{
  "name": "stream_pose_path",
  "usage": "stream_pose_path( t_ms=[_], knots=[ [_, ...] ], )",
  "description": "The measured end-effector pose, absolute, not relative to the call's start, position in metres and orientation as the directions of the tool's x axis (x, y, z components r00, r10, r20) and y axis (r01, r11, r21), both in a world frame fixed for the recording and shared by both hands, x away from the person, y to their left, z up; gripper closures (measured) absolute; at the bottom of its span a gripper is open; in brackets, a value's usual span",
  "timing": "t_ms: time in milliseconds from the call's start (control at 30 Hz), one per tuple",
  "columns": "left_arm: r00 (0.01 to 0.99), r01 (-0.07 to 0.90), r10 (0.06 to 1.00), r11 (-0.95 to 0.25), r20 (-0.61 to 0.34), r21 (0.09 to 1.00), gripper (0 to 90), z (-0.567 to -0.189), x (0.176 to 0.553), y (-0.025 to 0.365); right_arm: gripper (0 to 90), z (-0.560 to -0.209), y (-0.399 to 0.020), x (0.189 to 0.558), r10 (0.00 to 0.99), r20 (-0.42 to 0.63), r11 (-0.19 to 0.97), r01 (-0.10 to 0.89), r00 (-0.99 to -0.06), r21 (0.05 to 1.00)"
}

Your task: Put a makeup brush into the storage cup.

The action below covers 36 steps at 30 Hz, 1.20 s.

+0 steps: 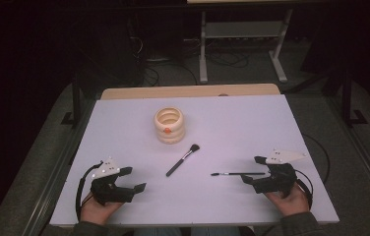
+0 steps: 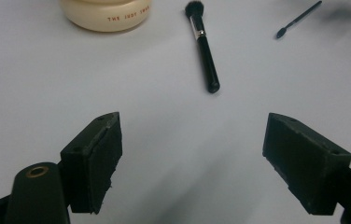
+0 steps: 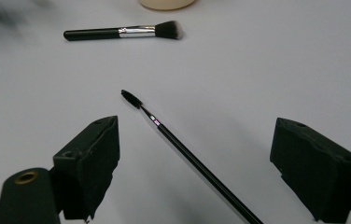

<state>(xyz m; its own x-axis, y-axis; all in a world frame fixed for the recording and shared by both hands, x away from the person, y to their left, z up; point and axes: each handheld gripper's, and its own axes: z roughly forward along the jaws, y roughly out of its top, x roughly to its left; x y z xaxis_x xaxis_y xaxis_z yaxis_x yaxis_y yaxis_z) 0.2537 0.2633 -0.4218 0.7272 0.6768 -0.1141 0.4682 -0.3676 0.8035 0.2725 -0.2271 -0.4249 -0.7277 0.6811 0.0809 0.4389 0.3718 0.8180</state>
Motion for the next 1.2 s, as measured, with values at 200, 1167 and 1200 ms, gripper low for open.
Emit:
stream_pose_path(
  t_ms=[200,1167,1200],
  knots=[
    [0.725,0.467,0.678,-0.358,-0.119,0.809,20.6,-0.421,0.254,0.262,15.0,-0.424,-0.228,0.274,0.685,0.085,0.367,0.444,-0.724,0.817],
    [0.749,0.506,0.653,-0.460,-0.107,0.730,27.1,-0.385,0.285,0.229,15.2,-0.417,-0.229,0.276,0.695,0.071,0.363,0.434,-0.715,0.825],
    [0.748,0.511,0.653,-0.457,-0.114,0.728,27.3,-0.385,0.286,0.228,15.2,-0.417,-0.229,0.276,0.695,0.070,0.364,0.434,-0.716,0.824]
  ],
)
